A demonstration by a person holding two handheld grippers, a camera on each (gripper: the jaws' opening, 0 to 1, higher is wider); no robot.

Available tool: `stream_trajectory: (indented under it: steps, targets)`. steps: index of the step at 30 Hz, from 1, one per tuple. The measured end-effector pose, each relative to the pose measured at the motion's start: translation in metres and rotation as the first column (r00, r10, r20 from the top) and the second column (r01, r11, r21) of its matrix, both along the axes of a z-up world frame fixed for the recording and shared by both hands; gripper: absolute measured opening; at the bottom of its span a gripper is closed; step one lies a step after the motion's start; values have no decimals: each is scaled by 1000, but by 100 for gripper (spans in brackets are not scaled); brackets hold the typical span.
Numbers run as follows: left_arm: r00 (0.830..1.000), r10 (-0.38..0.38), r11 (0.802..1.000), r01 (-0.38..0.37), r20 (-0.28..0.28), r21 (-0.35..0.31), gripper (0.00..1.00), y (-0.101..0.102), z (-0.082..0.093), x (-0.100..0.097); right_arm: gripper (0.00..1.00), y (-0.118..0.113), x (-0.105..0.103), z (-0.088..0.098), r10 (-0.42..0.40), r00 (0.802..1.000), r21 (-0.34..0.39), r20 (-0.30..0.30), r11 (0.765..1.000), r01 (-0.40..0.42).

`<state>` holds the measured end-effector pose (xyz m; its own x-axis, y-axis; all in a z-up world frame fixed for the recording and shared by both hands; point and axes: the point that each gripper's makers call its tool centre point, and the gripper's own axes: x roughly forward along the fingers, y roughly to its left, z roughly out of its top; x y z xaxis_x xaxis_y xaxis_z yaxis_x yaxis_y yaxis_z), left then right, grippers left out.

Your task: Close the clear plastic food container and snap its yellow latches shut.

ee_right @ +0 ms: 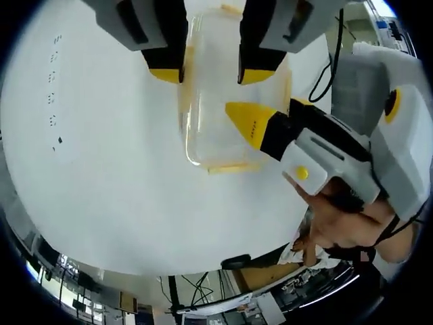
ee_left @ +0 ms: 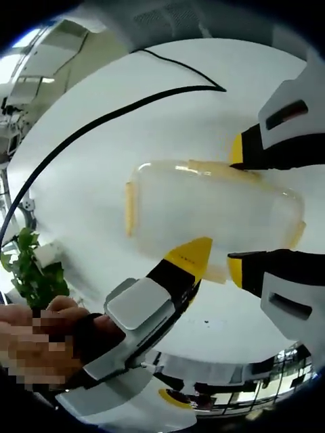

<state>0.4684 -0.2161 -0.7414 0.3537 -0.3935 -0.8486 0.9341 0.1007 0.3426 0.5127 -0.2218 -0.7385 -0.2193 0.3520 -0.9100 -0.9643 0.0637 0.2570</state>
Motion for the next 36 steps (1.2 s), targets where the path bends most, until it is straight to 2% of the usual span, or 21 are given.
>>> stream_trajectory:
  steps: [6,11,14,18,21,25,33,36]
  targets:
    - [1000,-3,1000,4,12,-23,44,0,1,0,29,2,0,3,6,999,-8,50,1000,-6]
    - [1000,4,1000,-3,14,-23,46,-2,1,-1,29,1,1,5,-32,994,16,100,999,30]
    - [999,32,998,-33,-23,-44,48,-4,4,-3,29,0,1,8,-67,988,38,139,997,62]
    - [998,11,999,-14,-70,-43,50,-4,7,-6,28,-2,-2,9,-105,982,62,156,993,96]
    - [997,-1,1000,-1,-77,-24,53,-1,6,-9,28,-9,-5,11,-76,978,49,193,997,68]
    - [996,-20,1000,19,-84,-13,56,1,4,-13,31,-15,-7,14,-88,975,57,203,995,78]
    - [994,-22,1000,19,-105,-24,55,3,8,-15,35,-28,-11,17,-124,972,65,200,991,113]
    - [992,-30,999,27,-121,-24,56,2,7,-17,39,-29,-17,19,-146,973,77,177,988,134]
